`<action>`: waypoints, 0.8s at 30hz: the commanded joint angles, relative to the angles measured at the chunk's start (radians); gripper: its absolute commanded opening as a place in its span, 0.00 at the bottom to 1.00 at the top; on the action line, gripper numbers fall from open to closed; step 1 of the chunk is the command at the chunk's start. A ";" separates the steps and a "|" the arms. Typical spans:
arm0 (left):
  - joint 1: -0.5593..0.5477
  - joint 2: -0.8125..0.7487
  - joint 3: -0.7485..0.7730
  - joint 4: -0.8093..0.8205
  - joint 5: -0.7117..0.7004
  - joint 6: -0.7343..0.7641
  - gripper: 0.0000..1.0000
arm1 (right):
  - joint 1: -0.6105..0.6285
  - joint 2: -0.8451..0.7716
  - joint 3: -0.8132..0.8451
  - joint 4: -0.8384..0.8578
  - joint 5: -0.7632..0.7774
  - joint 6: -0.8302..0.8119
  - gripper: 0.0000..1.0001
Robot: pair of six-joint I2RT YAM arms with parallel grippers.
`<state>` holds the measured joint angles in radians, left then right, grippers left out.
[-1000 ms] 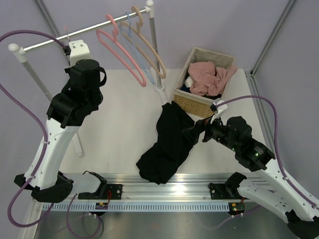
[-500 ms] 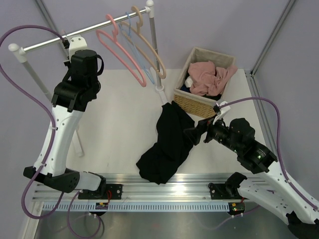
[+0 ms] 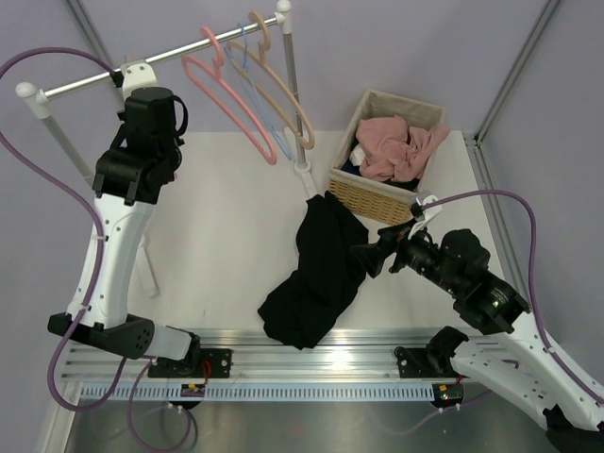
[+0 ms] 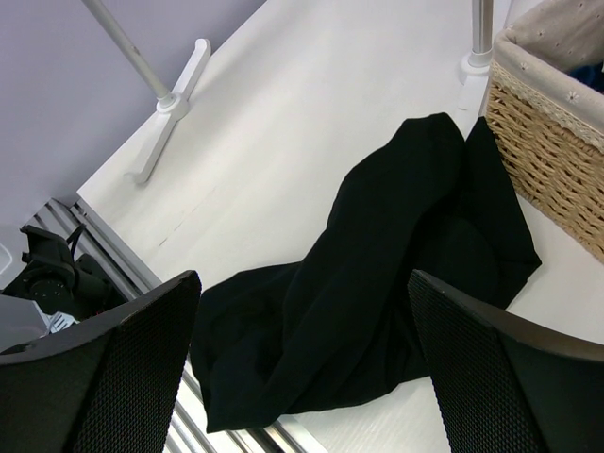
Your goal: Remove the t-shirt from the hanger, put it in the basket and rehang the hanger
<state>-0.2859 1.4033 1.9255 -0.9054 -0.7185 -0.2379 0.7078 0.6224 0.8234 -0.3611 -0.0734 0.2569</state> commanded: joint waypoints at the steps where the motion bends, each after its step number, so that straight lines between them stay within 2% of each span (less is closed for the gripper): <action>1: 0.027 0.002 0.004 0.031 0.066 -0.020 0.00 | -0.002 -0.010 -0.003 0.025 -0.011 -0.015 0.99; 9: 0.071 0.019 -0.028 0.046 0.163 -0.008 0.00 | -0.002 -0.027 -0.006 0.027 -0.025 -0.015 0.99; 15: 0.071 0.017 -0.046 0.060 0.160 -0.008 0.00 | -0.002 -0.050 -0.007 0.024 -0.035 -0.015 1.00; 16: 0.071 0.014 -0.049 0.063 0.160 -0.009 0.07 | -0.002 -0.050 -0.007 0.024 -0.034 -0.015 1.00; 17: 0.071 0.011 -0.057 0.069 0.162 -0.008 0.20 | -0.002 -0.049 -0.007 0.025 -0.034 -0.015 0.99; 18: 0.071 0.007 -0.060 0.072 0.168 -0.005 0.35 | -0.002 -0.049 -0.006 0.024 -0.034 -0.015 0.99; 19: 0.071 0.002 -0.062 0.074 0.168 -0.003 0.54 | -0.002 -0.047 -0.004 0.021 -0.037 -0.015 0.99; 21: 0.071 -0.004 -0.065 0.072 0.166 -0.003 0.69 | -0.002 -0.047 -0.004 0.021 -0.037 -0.015 1.00; 22: 0.071 -0.010 -0.066 0.072 0.166 -0.001 0.83 | -0.002 -0.047 -0.006 0.021 -0.035 -0.015 1.00; 24: 0.071 -0.020 -0.077 0.074 0.165 0.000 0.96 | -0.002 -0.047 -0.009 0.022 -0.032 -0.015 0.99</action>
<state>-0.2192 1.4151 1.8557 -0.8669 -0.5674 -0.2382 0.7078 0.5827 0.8139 -0.3611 -0.0978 0.2569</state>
